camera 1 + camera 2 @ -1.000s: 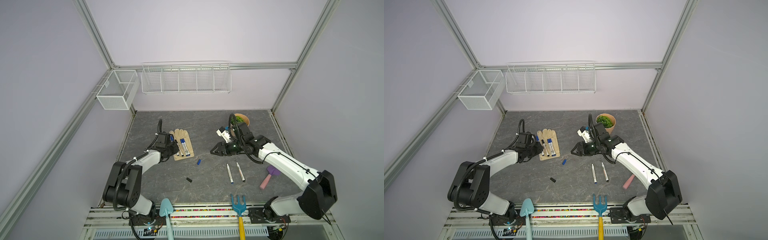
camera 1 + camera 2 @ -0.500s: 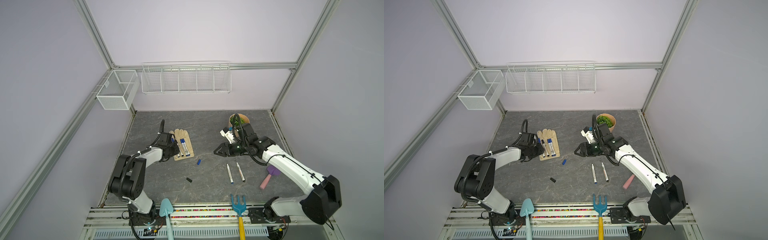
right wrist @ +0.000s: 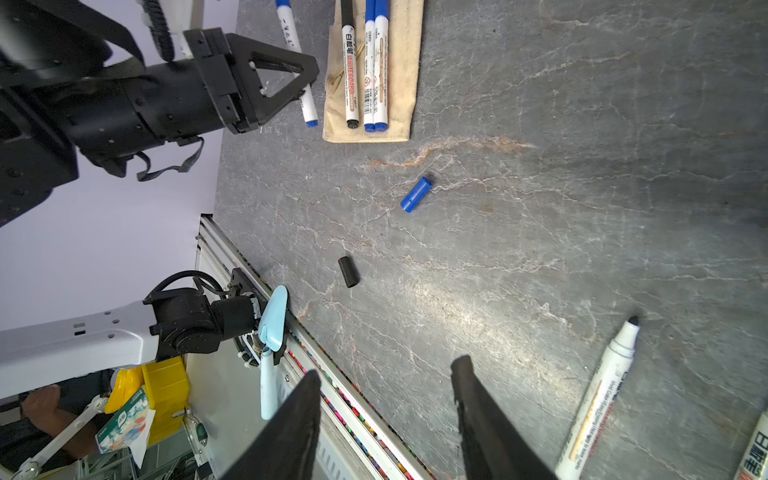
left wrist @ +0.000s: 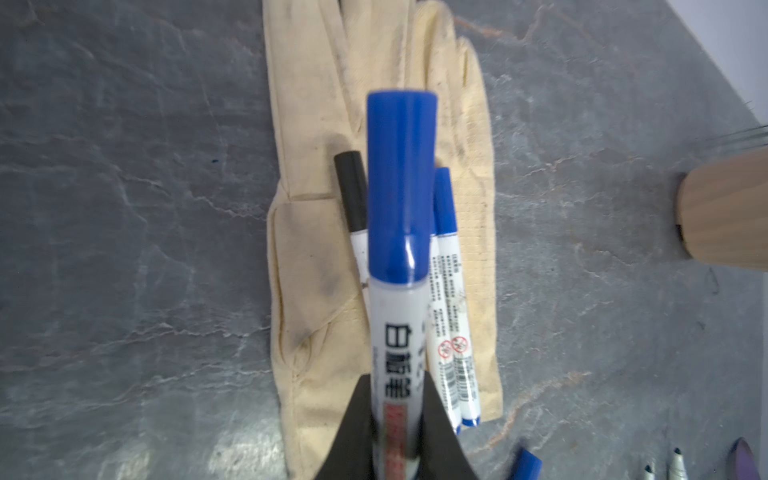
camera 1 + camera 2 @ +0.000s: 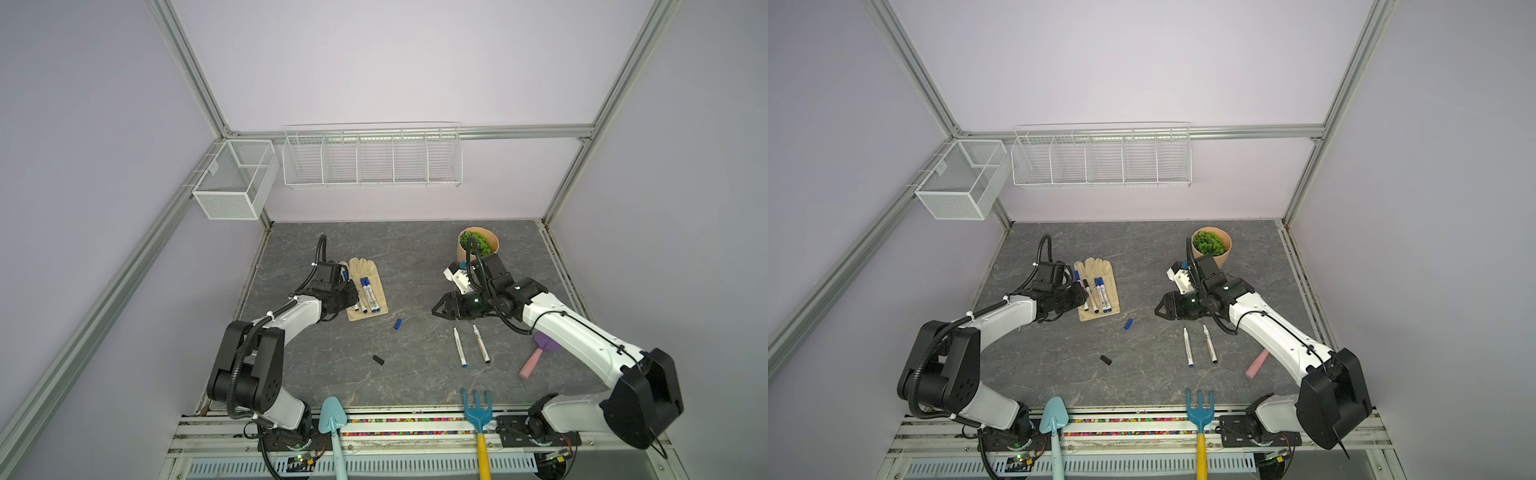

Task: Insert the pens into the pen caps
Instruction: 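Carry the capped marker toward the glove with the left gripper while right withdraws, then grasp the capped marker with the right gripper while the left gripper opens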

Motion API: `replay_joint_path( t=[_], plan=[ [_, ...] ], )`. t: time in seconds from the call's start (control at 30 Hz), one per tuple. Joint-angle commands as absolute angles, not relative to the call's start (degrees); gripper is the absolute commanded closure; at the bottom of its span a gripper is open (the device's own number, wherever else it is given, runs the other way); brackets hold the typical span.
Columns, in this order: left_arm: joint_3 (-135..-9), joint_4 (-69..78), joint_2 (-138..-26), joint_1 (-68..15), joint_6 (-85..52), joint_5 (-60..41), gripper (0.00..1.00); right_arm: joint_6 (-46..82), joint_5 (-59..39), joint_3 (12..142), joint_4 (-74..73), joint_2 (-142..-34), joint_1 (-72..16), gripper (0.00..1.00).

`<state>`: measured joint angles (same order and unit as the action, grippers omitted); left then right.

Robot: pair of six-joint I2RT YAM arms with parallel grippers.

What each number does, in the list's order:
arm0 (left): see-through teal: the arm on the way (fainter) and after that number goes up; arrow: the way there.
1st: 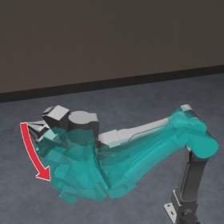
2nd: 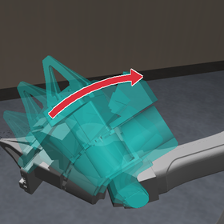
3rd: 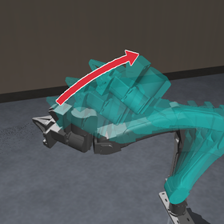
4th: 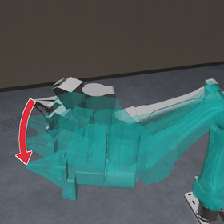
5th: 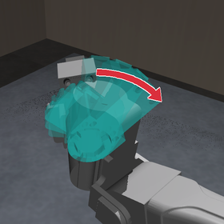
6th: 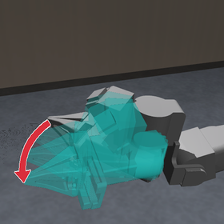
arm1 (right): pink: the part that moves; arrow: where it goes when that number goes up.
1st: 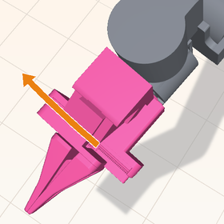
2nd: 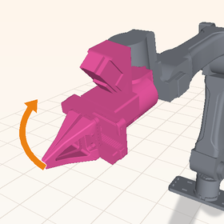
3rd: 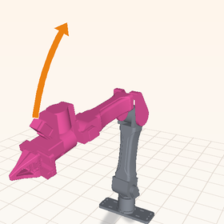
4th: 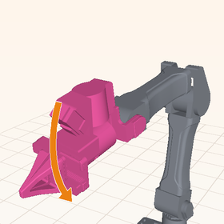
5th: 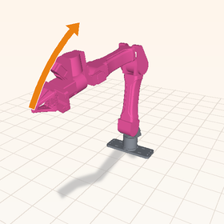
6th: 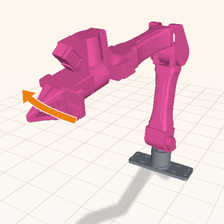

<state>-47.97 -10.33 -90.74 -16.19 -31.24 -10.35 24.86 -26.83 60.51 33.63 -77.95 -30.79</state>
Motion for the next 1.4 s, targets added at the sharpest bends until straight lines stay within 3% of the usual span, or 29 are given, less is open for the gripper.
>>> replay_joint_path(
  t=[0.0,0.1,0.2,0.33,0.4,0.57,0.8,0.83,1.0,1.2,1.37],
  plan=[
    [-49.68,-9.19,-93.95,-16.33,-32.21,-10.2,0.79,24.61,-27.51,60.12,34.07,-77.87,-30.46,0.46],
    [-50.33,-10.11,-95.79,-16.28,-33.66,-7.9,0.78,24.18,-27.59,60.04,34.67,-77.46,-30.45,0.46],
    [-50.14,-10.32,-96.28,-16.34,-34.76,-6.05,0.98,23.89,-27.47,59.8,35.07,-76.98,-30.47,0.46],
    [-51.41,-13.29,-96.97,-16.34,-35.09,-3.99,1.0,23.72,-27.64,59.85,35.33,-76.99,-30.49,0.45],
    [-52.32,-15.69,-97.09,-16.35,-35.24,-3.0,0.96,23.65,-27.59,59.78,35.25,-77.27,-30.54,0.45],
    [-54.01,-20.06,-96.23,-16.4,-35.15,-2.49,0.73,23.91,-27.53,59.25,33.85,-77.29,-30.58,0.43],
    [-55.39,-21.58,-94.01,-16.44,-35.16,-4.57,0.64,23.83,-27.51,59.13,33.13,-77.79,-30.76,0.41],
    [-55.66,-21.96,-93.58,-16.43,-34.97,-4.61,0.67,23.69,-27.44,59.09,33.09,-77.85,-30.69,0.4],
    [-55.96,-23.81,-90.0,-16.52,-34.44,-5.03,1.0,24.01,-27.84,58.89,30.48,-78.33,-31.6,0.41],
    [-52.41,-18.92,-82.7,-20.17,-31.7,-15.71,1.0,23.21,-29.88,63.04,25.71,-81.83,-35.42,0.41],
    [-47.89,-14.66,-76.62,-27.33,-31.35,-18.03,1.0,24.87,-31.19,68.37,21.56,-86.52,-36.27,0.41]
  ],
)
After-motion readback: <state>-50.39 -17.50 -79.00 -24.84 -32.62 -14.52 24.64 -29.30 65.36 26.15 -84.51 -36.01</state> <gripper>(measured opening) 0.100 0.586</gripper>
